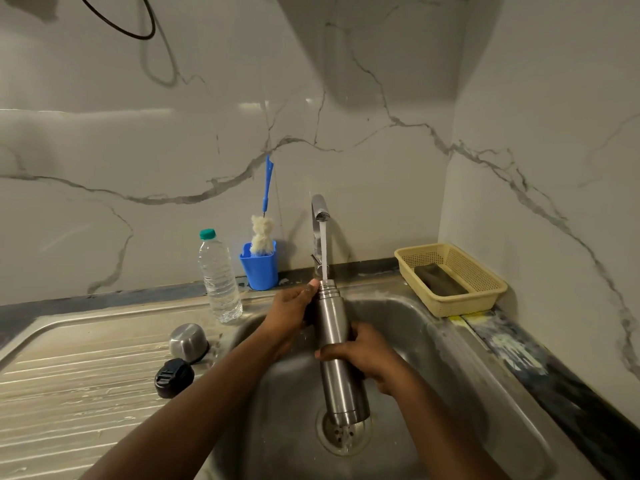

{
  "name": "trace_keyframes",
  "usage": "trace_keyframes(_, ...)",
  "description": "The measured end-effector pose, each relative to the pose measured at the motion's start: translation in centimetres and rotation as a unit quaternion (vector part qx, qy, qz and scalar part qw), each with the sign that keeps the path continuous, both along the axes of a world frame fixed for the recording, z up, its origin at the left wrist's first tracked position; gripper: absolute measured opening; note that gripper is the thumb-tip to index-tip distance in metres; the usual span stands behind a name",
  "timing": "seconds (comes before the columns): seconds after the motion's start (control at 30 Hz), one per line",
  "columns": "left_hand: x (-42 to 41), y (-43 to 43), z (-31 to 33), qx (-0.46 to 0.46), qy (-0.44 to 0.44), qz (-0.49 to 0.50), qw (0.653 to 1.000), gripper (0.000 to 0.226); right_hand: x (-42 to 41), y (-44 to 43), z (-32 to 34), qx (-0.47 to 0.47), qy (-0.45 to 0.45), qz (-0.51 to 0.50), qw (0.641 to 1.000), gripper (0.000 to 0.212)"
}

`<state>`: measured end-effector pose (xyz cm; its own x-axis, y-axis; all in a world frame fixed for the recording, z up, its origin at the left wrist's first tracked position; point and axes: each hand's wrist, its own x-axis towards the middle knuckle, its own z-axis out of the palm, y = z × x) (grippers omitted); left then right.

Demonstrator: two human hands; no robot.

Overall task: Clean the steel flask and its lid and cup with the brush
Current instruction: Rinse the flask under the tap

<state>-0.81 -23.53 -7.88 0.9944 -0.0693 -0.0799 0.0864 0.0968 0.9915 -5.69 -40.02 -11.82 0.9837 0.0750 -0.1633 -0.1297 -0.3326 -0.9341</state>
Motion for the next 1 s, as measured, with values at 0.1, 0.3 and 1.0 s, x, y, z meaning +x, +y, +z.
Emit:
trace_keyframes(0.1,-0.5,0.4,0.0,0.038,-0.044,0.04,0.998,0.022,-0.1,-0.1,0.0,-0.048,-0.061,-0.019,0.997,0.083)
trace_keyframes(0.3,-1.7,2.7,-0.3,0.1,-0.081,0.069,0.989,0.009,-0.7,0.2,0.4,-0.078,-0.109,-0.041,0.99,0.085)
trace_keyframes(1.0,-5.8,4.5,-0.4,-0.012,0.038,0.095,0.995,0.015,-2.7,-1.6,6.5,-0.378,-0.15,0.023,0.913,0.089)
